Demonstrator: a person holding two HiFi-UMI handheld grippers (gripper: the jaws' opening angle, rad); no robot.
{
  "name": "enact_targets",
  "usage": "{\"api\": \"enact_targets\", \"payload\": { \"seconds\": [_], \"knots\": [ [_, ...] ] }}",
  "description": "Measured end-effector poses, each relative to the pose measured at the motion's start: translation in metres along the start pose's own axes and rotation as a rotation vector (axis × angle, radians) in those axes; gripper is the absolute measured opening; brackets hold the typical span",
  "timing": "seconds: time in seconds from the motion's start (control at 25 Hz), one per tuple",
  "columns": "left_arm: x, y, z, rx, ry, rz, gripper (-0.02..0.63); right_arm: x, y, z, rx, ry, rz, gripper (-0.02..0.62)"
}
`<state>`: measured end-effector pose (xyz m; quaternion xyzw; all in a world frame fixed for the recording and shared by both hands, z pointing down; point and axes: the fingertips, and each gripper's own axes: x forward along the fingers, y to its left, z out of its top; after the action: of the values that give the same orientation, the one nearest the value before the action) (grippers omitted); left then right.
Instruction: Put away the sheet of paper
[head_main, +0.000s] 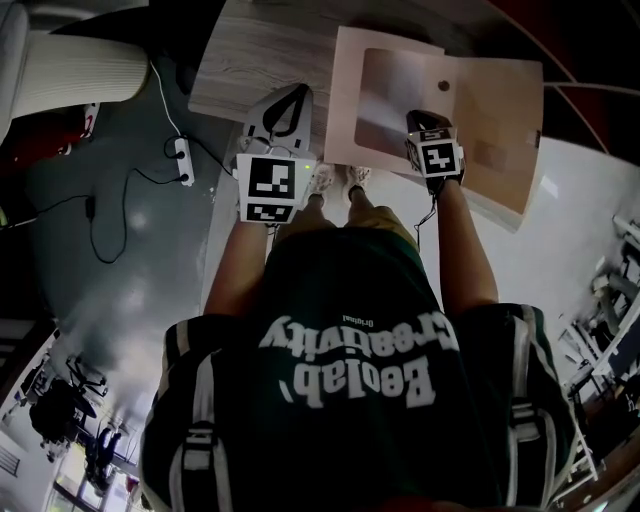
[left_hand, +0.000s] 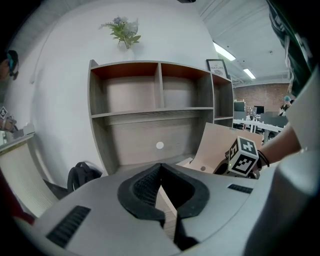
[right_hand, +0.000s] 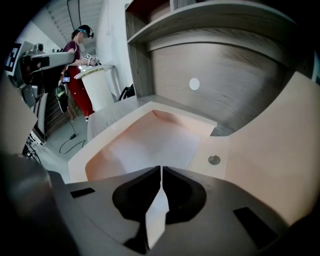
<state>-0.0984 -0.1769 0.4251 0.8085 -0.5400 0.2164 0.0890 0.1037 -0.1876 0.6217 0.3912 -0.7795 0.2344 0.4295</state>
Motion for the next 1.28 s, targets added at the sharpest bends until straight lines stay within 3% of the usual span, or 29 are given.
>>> {"api": "enact_targets", "payload": {
  "seconds": [0.32,0.76,1.28],
  "knots": [
    [-0.009,-0.01,0.039,0.028,-0.066,-0.048,0.016,-0.056,0.008,0.036,-0.015,-0.139,-0.069,0.04],
    [-0.022,-0.023,0.085,0.104,-0.156,-0.144,0.016,-0.155,0.031,0.108,0.019,-0.441,-0.176,0.038],
    [-0.053,-0.049,0.119,0.156,-0.261,-0.277,0.017,-0.262,0.063,0.136,0.058,-0.7,-0.317,0.04]
  ]
}}
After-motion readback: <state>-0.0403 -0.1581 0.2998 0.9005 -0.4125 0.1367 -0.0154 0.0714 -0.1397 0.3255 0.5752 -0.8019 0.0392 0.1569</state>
